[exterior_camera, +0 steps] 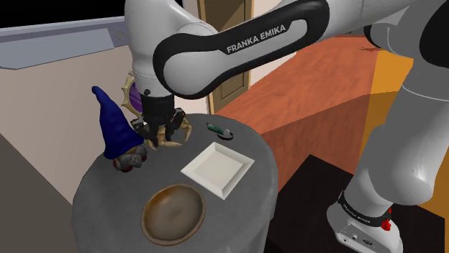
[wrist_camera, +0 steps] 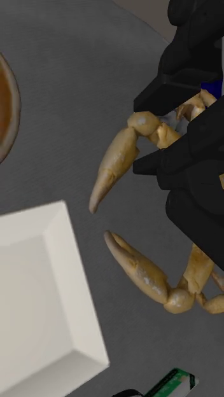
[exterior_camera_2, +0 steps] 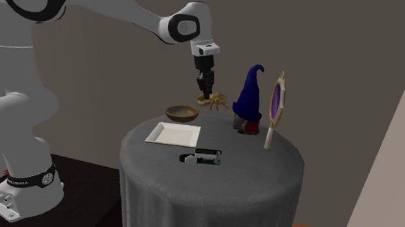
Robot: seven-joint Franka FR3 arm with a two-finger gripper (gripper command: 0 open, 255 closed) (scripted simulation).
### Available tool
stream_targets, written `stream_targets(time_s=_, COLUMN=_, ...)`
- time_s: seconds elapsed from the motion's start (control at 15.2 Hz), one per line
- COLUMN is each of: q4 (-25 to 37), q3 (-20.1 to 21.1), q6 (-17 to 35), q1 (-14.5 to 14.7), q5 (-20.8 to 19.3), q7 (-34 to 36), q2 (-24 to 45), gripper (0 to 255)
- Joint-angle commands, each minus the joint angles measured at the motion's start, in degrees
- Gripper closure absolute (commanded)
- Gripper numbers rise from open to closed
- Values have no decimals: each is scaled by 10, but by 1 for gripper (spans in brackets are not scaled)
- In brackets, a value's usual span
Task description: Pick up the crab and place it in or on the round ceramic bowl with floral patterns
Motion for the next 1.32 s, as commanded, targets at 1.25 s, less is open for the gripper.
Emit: stream_targets(time_s=1.25, q4=-55, q3=98, q6=9, q1=96, q5=-27, q7=209, q2=-32, gripper=255)
